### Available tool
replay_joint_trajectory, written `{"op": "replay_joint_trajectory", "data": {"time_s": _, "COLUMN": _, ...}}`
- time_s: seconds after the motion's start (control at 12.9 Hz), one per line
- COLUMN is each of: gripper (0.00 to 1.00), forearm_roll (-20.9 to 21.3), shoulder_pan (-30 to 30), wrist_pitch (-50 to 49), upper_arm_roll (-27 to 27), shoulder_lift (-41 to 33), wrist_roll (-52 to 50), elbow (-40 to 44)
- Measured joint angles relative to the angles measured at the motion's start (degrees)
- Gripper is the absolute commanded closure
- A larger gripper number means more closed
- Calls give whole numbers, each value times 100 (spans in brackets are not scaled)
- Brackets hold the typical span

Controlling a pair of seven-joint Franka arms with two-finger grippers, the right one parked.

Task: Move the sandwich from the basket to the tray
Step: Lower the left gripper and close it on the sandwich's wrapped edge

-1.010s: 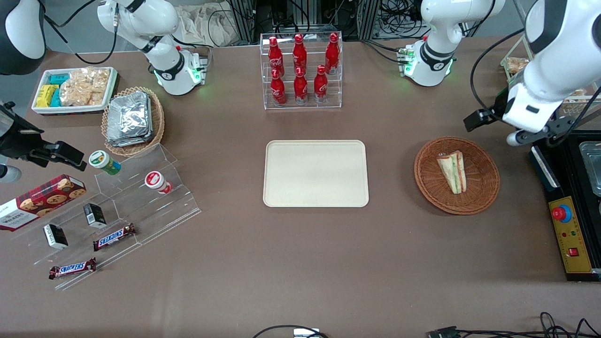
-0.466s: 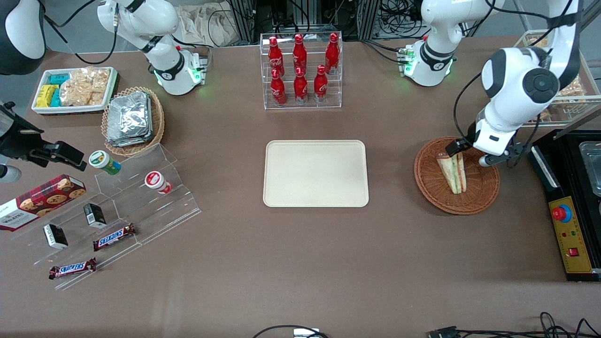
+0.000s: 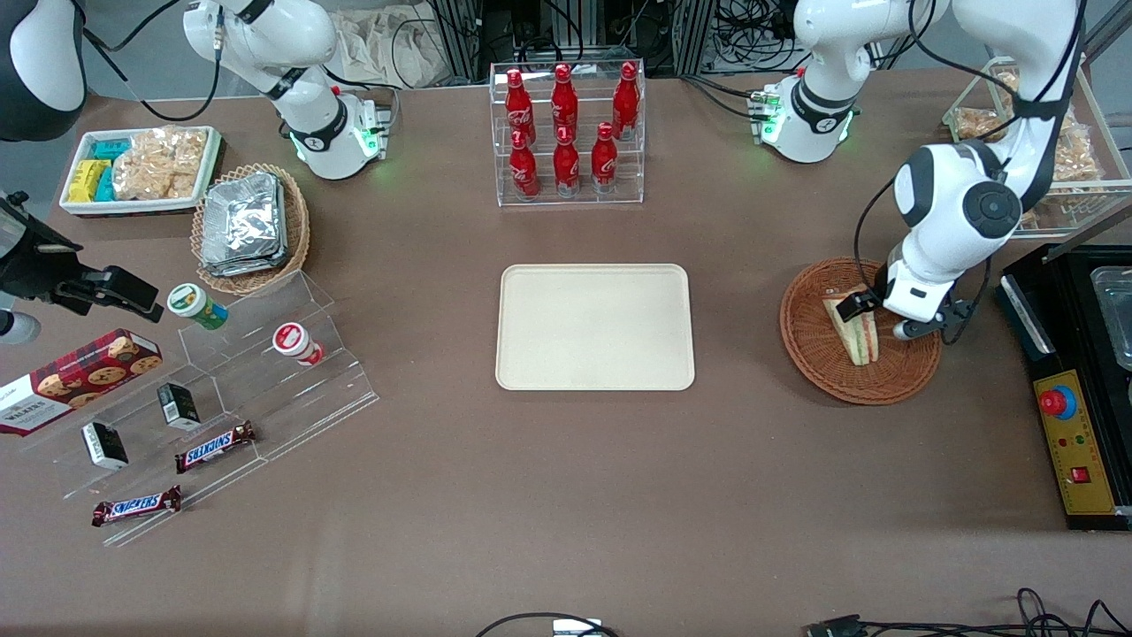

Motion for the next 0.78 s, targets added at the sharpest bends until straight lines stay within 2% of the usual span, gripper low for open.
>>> {"op": "replay_joint_trajectory", "data": {"time_s": 0.23, "gripper": 2, "forearm_roll": 2, "shoulder_pan": 0, "wrist_pitch": 184, "upper_arm_roll": 17, "shoulder_lift": 268, "wrist_roll": 8, "elbow": 1}}
{"op": "replay_joint_trajectory", "data": {"time_s": 0.31, "gripper": 5, "forearm_roll": 2, "shoulder_pan": 0, "wrist_pitch": 193, "upper_arm_roll": 17, "shoulder_lift": 285, "wrist_roll": 8, "elbow": 1}}
{"op": "replay_joint_trajectory", "data": {"time_s": 0.39, "gripper": 36, "forearm_roll": 2, "shoulder_pan": 0, "wrist_pitch": 207, "upper_arm_roll": 17, "shoulder_lift": 300, "wrist_roll": 8, "elbow": 1}}
{"op": "replay_joint_trajectory", "data": {"time_s": 0.47, "gripper": 71, "forearm_roll": 3, "shoulder_pan": 0, "wrist_pitch": 232, "upper_arm_roll": 17, "shoulder_lift": 323, "wrist_roll": 8, "elbow": 1}}
{"op": "replay_joint_trajectory", "data": {"time_s": 0.54, "gripper": 84, "forearm_roll": 3, "shoulder_pan": 0, "wrist_pitch": 261, "upper_arm_roll": 17, "shoulder_lift": 353, "wrist_roll": 8, "elbow": 1}}
{"op": "replay_joint_trajectory", "data": {"time_s": 0.78, "gripper": 86, "forearm_roll": 3, "shoulder_pan": 0, "wrist_pitch": 290, "upper_arm_roll": 17, "shoulder_lift": 401, "wrist_roll": 8, "elbow": 1}}
